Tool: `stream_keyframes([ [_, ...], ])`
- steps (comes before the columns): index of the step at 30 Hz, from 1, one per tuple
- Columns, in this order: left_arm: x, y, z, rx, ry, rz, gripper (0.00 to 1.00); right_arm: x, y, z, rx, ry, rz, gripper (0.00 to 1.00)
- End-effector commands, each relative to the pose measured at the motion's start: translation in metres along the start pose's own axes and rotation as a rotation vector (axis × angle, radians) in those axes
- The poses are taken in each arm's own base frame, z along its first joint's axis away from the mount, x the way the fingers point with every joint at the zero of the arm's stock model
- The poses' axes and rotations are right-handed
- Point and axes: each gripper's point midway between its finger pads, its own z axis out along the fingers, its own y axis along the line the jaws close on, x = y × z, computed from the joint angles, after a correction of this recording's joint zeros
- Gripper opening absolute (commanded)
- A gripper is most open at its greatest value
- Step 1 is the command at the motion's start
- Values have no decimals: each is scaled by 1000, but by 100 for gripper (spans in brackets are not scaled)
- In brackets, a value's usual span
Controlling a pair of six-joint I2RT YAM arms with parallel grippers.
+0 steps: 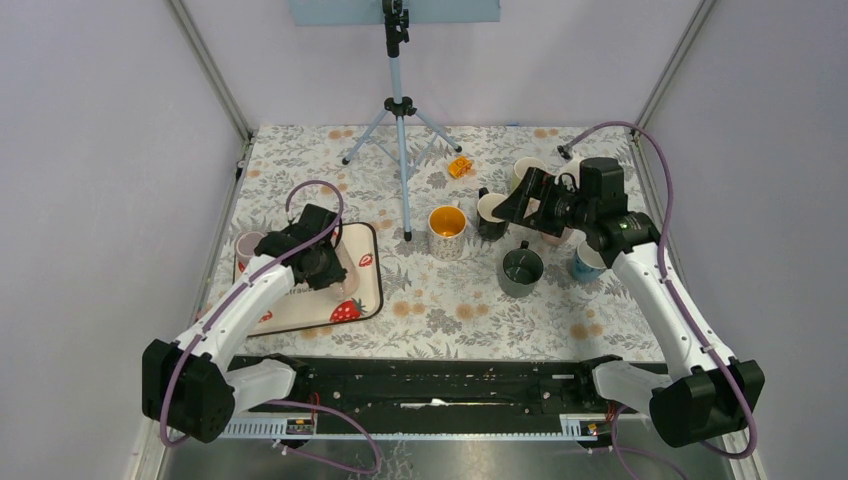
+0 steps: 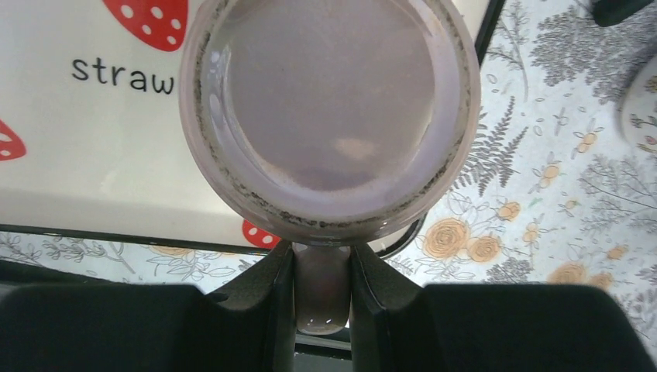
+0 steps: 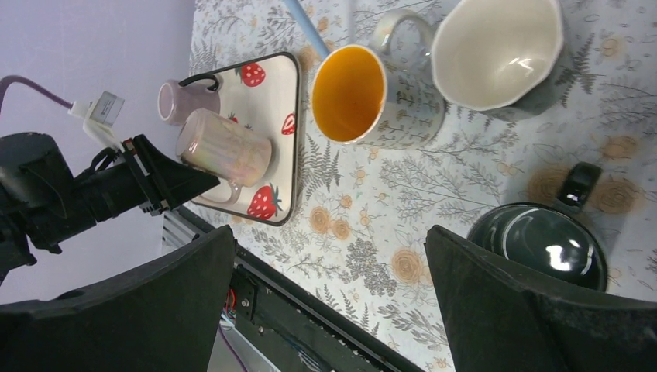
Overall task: Turn the mug right side up
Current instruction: Turn over the cup on the tray.
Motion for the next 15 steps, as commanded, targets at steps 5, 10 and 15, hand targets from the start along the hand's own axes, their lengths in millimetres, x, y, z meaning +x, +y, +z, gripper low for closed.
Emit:
stream_keyframes([
  [5, -42, -43, -27, 199, -155, -82, 0, 14, 44, 7, -96, -9, -108, 99],
  [10, -48, -50, -34, 230, -169, -94, 0, 27, 61, 16, -121, 10, -163, 100],
  [15, -56, -61, -50, 299, -196, -120, 0, 41, 78, 27, -164, 38, -160, 100],
])
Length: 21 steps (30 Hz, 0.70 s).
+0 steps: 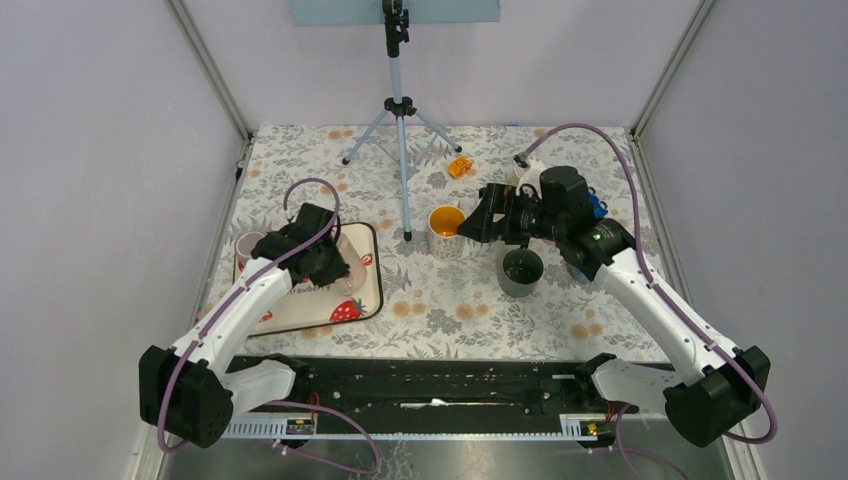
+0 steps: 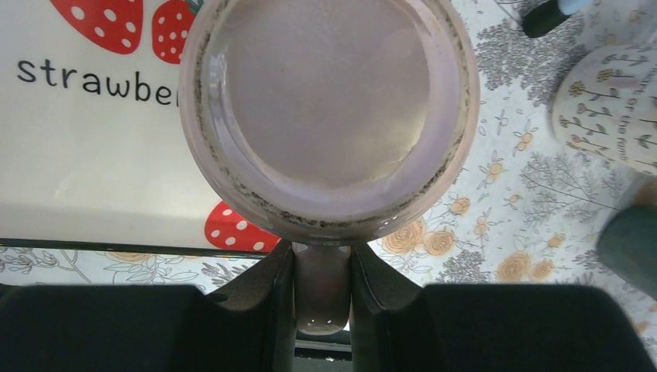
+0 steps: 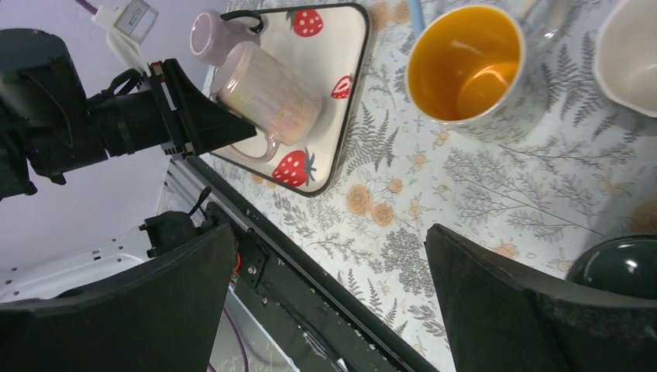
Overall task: Turn the mug right side up
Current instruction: Turn over the cup on the tray.
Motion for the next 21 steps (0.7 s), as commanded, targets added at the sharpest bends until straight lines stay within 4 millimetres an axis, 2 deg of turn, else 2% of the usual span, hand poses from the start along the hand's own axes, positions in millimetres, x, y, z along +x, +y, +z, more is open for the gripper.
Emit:
stream_keyframes([
  [1, -51, -52, -43, 227, -183, -63, 0, -4, 19, 13, -48, -35, -14, 100],
  [5, -62, -68, -66, 303, -215, -82, 0, 1, 33, 21, -102, -29, 26, 100],
  [12, -85, -97, -105, 438, -267, -88, 0, -4, 55, 29, -203, -57, 80, 99],
  [21, -107, -141, -138, 616, -284, -111, 0, -11, 79, 38, -365, -89, 219, 97],
])
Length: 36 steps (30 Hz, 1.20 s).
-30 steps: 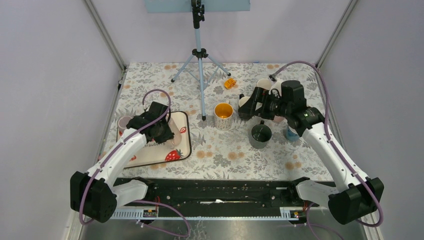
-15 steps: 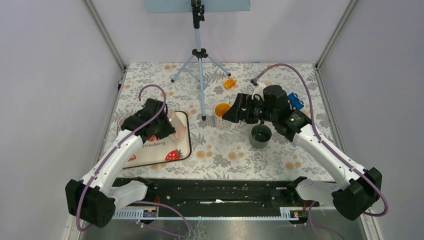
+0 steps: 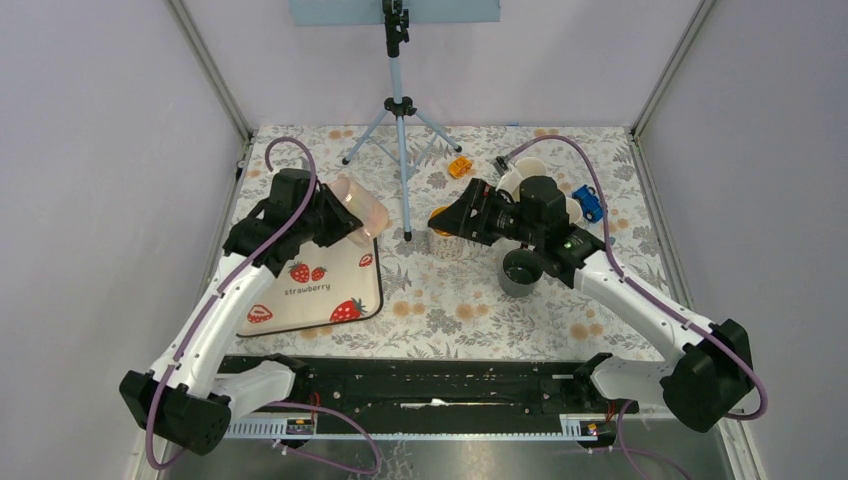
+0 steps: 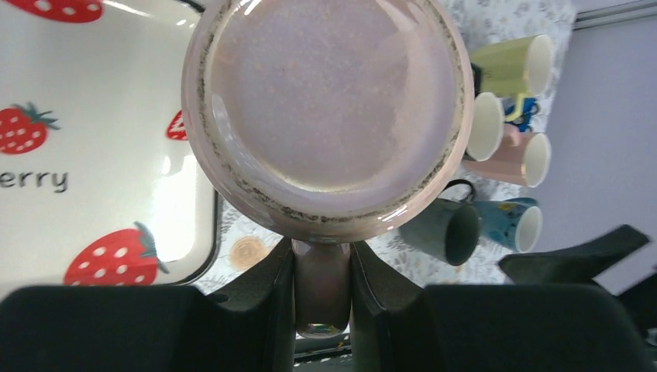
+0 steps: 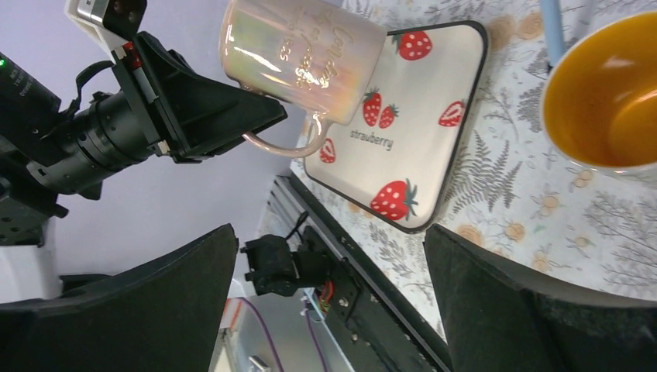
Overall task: Turn the mug right side up
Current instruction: Turn over the cup on the tray.
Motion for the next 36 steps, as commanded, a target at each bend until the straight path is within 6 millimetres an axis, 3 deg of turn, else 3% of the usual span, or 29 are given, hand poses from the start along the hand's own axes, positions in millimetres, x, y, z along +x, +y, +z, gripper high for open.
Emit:
stream_keyframes([
  [1, -46, -76, -24, 277, -129, -27, 0, -10, 32, 7, -158, -38, 64, 97],
  [8, -56, -104, -28, 370, -126, -45, 0, -9, 45, 18, -275, -16, 142, 92],
  [15, -57, -118, -30, 423, -115, -51, 0, -2, 47, 30, -373, 3, 202, 85],
  [31, -51, -135, -29, 495, -77, -71, 0, 12, 61, 58, -599, 75, 327, 77],
  [36, -49, -138, -30, 516, -62, -83, 0, 7, 65, 61, -662, 64, 379, 75],
])
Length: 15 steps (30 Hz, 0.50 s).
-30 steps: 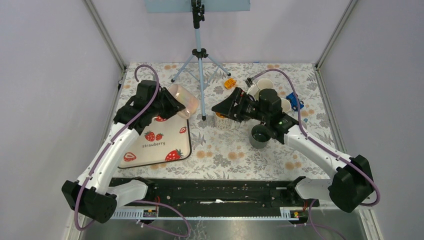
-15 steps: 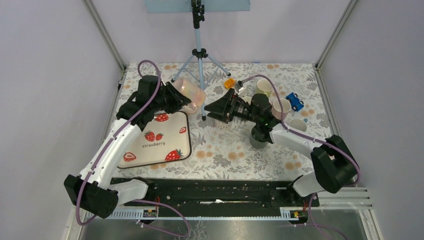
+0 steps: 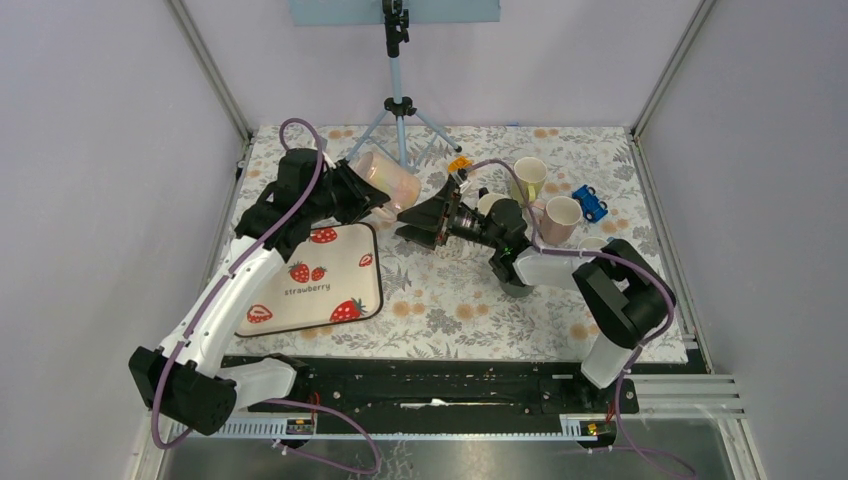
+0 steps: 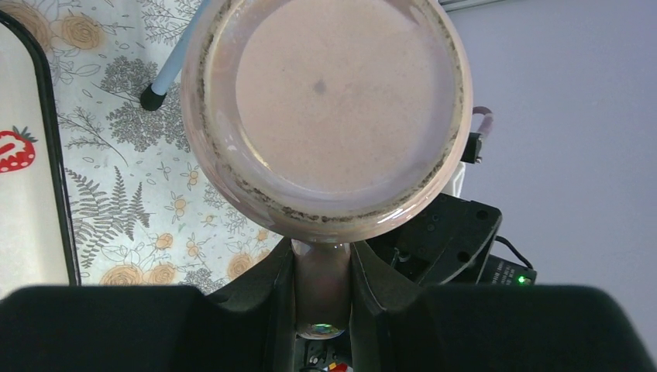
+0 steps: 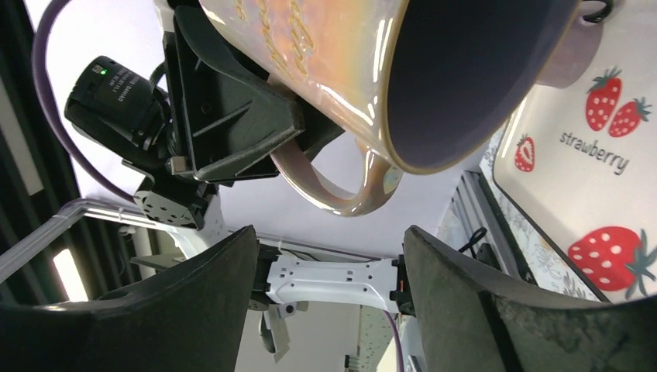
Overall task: Turn the mug right side up
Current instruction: Turn over the cup on the tray.
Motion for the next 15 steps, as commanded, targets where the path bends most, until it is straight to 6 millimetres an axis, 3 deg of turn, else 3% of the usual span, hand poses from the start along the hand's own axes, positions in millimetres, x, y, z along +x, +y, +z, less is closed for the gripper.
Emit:
stream_keyframes([
  [1, -27, -68, -21, 248, -100, 37, 0, 1, 39, 6, -185, 13, -12, 74],
  [15, -18, -69, -20, 285, -68, 0, 0, -7, 60, 20, -337, -29, 49, 65],
])
